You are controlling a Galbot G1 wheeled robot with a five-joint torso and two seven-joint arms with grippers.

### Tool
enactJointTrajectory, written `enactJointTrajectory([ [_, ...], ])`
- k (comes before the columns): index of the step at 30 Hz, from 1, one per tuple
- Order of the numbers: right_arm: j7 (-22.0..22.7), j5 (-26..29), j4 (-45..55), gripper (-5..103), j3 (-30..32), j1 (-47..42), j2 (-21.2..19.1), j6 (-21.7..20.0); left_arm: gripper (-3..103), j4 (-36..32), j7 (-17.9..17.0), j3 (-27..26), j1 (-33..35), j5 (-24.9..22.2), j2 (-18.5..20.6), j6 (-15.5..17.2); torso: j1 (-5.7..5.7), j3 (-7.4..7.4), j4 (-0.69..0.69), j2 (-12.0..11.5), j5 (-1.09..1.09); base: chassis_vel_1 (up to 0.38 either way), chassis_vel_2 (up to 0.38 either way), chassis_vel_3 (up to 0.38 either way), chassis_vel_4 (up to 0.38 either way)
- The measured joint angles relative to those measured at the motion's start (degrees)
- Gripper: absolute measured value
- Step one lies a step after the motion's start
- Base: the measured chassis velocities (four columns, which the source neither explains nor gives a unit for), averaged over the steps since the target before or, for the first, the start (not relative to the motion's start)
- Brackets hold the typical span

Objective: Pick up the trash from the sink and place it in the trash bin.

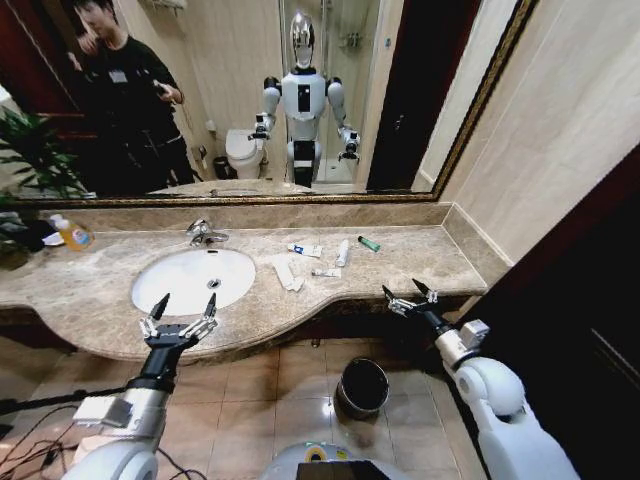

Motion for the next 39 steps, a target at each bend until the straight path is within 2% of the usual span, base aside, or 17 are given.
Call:
enactJointTrajectory([
  [15,0.2,-0.9,0.9,100,-0.9,1.2,-0.6,-1.4,100,0.0,0.0,0.0,0.0,0.0,0.0,0.0,0.00,0.00,0.00,0.0,0.00,0.000,0.000,0.000,0.000],
  [21,4.2,-3.2,1.3,100,-4.9,2.6,0.3,-2.3,100,0.0,0.0,0.0,0.0,0.0,0.0,0.0,0.00,0.00,0.00,0.0,0.00,0.000,0.000,0.000,0.000],
  [29,6.4,-3.8,-0.6,100,-8.4,5.4,0.6,-3.3,100,0.0,0.0,0.0,0.0,0.0,0.0,0.0,0.00,0.00,0.00,0.0,0.00,0.000,0.000,0.000,0.000],
  [39,6.7,-3.9,-3.5,100,-10.2,9.1,-0.4,-3.4,100,0.0,0.0,0.0,0.0,0.0,0.0,0.0,0.00,0.00,0.00,0.0,0.00,0.000,0.000,0.000,0.000],
])
